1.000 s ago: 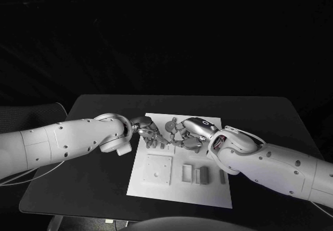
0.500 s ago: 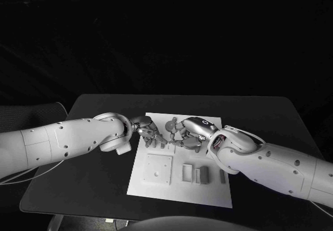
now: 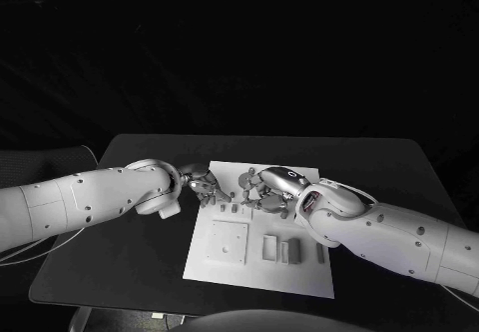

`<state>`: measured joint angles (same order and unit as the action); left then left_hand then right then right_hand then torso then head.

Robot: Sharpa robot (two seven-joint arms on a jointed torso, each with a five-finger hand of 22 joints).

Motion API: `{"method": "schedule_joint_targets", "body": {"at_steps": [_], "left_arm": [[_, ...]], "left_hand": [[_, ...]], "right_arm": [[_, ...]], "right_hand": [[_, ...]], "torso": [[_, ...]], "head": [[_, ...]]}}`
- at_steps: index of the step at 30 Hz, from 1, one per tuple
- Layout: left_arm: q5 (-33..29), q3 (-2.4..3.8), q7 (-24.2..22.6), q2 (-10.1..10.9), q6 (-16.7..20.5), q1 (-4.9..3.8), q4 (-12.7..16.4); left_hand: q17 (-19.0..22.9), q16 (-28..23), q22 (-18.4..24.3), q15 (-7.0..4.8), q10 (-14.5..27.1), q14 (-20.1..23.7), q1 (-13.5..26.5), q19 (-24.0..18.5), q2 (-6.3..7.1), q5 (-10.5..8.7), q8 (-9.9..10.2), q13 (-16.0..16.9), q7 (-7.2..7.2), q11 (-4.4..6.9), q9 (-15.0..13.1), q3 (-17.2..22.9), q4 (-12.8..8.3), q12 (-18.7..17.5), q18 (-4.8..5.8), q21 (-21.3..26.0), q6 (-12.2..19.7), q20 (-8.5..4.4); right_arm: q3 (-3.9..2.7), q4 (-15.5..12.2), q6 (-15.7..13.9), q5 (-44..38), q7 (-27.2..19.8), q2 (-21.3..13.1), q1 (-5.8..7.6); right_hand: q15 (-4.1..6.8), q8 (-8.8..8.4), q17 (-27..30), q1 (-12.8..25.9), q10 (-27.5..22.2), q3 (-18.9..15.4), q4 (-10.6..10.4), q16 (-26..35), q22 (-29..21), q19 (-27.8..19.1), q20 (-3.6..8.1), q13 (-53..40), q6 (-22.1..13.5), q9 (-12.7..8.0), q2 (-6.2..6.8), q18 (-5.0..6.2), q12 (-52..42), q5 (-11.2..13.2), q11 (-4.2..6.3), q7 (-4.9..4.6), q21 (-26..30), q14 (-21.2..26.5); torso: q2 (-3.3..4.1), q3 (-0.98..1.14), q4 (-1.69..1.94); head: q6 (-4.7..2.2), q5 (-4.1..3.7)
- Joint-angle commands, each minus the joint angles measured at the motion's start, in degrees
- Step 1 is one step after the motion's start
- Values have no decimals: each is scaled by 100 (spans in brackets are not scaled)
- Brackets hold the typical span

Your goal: Assemble the parts on the task board

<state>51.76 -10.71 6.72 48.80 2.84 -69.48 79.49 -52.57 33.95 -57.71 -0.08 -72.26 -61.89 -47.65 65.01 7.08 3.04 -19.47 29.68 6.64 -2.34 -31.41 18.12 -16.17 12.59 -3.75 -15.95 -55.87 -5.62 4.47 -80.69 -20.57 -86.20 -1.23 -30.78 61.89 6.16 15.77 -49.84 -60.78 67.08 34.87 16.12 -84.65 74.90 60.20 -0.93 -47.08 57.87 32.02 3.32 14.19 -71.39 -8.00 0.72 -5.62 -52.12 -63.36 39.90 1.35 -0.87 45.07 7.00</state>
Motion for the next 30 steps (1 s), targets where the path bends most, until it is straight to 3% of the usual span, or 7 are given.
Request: {"method": "schedule_joint_targets", "body": {"at_steps": [1,5,10,15,20,22,30], "left_arm": [[-136,8,-92,30,47,-5,-119],[-184,30,-95,104,39,-15,-223],[-274,111,-113,142,86,-59,-462],[-298,135,-126,137,116,-86,-625],[-299,145,-127,129,122,-100,-712],[-303,148,-131,124,132,-105,-751],[-306,154,-137,99,140,-115,-837]], "left_hand": [[-1,35,-10,12,46,29,-66,-35,-1,-20,39,13,14,-6,-10,2,-36,-20,-53,-4,-13,7],[-1,36,-13,12,44,28,-77,-33,-2,-20,39,17,14,-6,-12,4,-36,-20,-52,-4,-15,7],[0,37,-16,11,41,25,-91,-30,-7,-19,38,25,12,-5,-14,7,-33,-21,-52,-4,-21,7],[1,38,-19,11,41,24,-98,-29,-3,-20,38,28,11,-4,-15,7,-34,-22,-51,-3,-23,7],[1,38,-20,11,40,23,-102,-28,-4,-19,38,31,10,-4,-16,7,-32,-23,-51,-3,-26,7],[2,38,-21,11,40,23,-103,-28,-3,-19,38,32,10,-4,-16,7,-31,-24,-51,-2,-27,7],[3,37,-22,11,41,23,-107,-28,-5,-18,39,36,9,-4,-17,8,-29,-26,-50,-1,-29,7]], "right_arm": [[54,44,192,-141,21,73,-1],[149,76,303,-187,20,148,10],[347,101,616,-319,-3,259,115],[471,57,861,-515,30,311,182],[531,11,1118,-756,122,351,206],[605,-3,1172,-867,163,370,235],[769,5,1155,-1253,249,498,252]], "right_hand": [[51,21,7,46,21,31,5,35,68,45,4,5,32,5,-6,81,27,-31,23,12,-7,-10],[52,20,8,47,21,32,5,36,67,45,5,6,31,5,-5,81,28,-30,23,12,-6,-11],[52,18,10,55,21,31,4,40,66,44,5,7,27,5,1,81,31,-27,22,11,-3,-11],[52,15,12,69,21,29,0,45,64,41,4,7,23,4,4,81,35,-21,21,10,2,-10],[52,13,12,72,21,29,0,46,64,41,4,7,21,4,7,81,36,-21,20,9,3,-10],[52,13,13,77,22,29,-2,47,64,43,4,7,22,5,8,81,36,-20,20,9,4,-11],[53,12,14,85,28,30,-6,47,63,54,7,7,21,5,19,81,37,-19,21,10,2,-19]], "torso": [[-1,0,5],[-1,3,9],[-5,4,7],[-5,4,4],[0,0,-2],[1,1,-1],[2,5,2]], "head": [[24,20],[54,50],[117,149],[186,248],[193,235],[195,237],[231,208]]}}
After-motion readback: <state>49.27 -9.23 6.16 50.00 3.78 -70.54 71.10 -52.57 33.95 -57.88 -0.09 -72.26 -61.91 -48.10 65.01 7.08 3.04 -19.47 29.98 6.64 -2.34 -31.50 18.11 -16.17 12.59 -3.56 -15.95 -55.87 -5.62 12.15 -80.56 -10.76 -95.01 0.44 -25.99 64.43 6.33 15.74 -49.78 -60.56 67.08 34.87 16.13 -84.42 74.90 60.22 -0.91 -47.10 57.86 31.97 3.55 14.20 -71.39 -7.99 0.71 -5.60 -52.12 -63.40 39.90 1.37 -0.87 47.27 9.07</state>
